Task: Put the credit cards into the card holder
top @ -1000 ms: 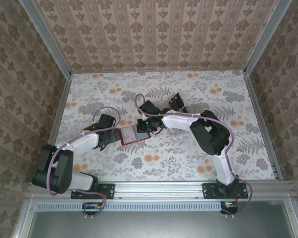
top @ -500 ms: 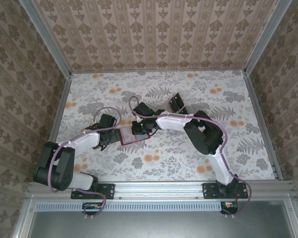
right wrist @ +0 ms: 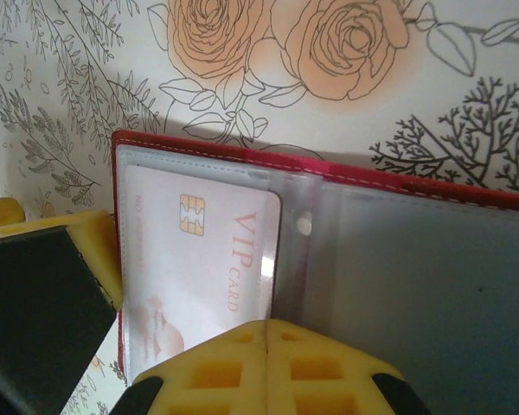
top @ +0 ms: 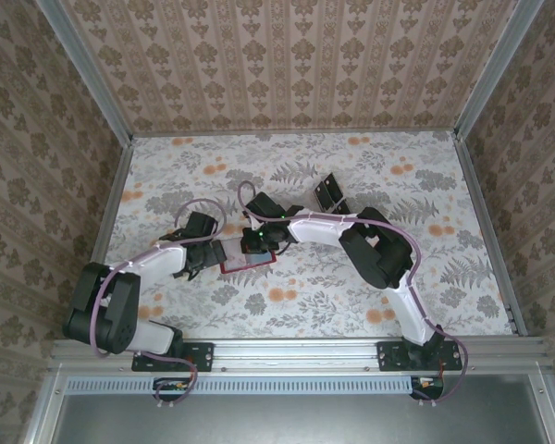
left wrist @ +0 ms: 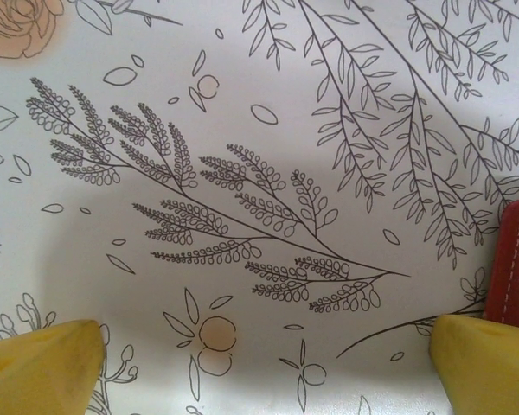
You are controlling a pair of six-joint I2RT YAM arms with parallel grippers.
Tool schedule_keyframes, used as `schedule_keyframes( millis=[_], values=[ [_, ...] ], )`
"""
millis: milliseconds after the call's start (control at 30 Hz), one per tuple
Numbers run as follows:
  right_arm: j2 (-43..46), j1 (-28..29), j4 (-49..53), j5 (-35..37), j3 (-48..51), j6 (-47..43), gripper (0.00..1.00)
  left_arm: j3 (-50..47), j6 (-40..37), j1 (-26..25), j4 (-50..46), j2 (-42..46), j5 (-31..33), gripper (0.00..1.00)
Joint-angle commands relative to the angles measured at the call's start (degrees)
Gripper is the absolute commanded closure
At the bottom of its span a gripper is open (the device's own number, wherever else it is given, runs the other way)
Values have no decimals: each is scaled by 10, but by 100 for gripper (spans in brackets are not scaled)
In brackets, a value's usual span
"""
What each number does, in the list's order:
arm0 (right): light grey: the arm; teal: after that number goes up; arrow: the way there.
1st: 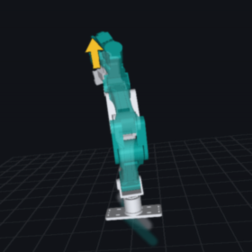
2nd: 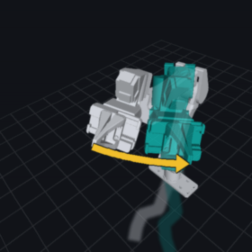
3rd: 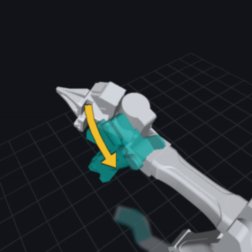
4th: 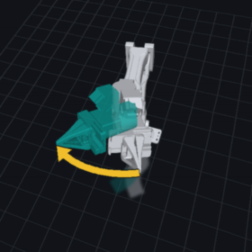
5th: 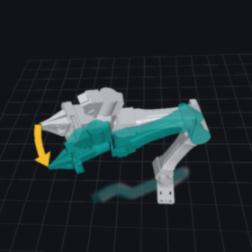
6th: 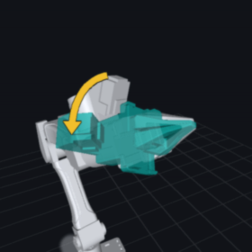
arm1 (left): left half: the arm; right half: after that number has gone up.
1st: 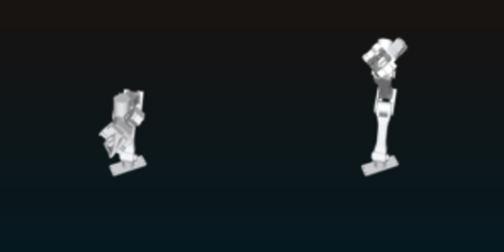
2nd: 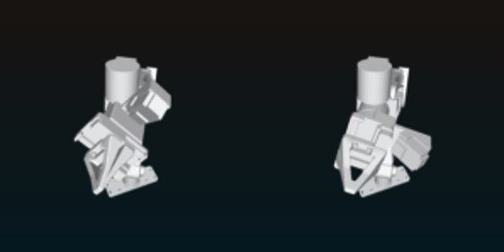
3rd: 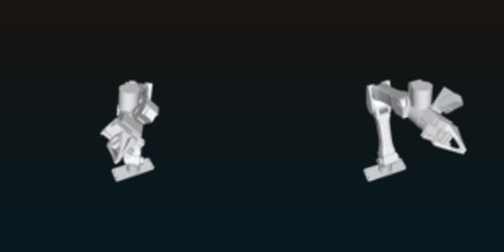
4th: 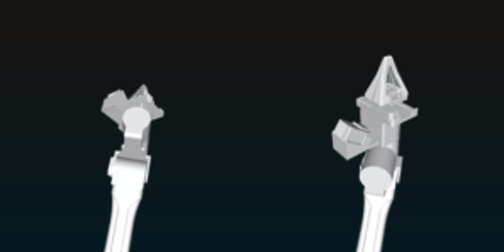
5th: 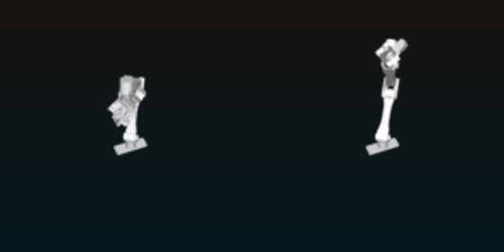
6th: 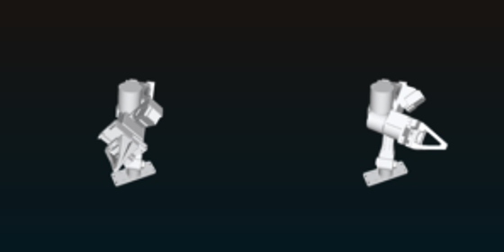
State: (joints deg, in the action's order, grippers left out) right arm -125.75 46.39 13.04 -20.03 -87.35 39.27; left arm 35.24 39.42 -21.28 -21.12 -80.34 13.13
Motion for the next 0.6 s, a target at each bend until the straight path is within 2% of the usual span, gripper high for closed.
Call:
schedule_keyframes(
  millis=[0, 233, 400, 467, 567],
  values=[
    [-22, 6, -24, -42, -14, 28, 98, 1, -1, -6, 17, -26, -14, 0],
    [-21, 6, -30, -49, -15, 34, 97, 0, 0, -10, 18, -28, -14, 0],
    [10, 5, -35, -49, -7, 28, 95, 14, -7, -7, -2, -2, -14, 0],
    [35, 4, -34, -48, -3, 22, 89, 22, -12, -1, -16, 22, -17, 0],
    [77, 0, -29, -38, 15, 13, 75, 35, -19, 9, -38, 61, -26, 0]
  ],
)
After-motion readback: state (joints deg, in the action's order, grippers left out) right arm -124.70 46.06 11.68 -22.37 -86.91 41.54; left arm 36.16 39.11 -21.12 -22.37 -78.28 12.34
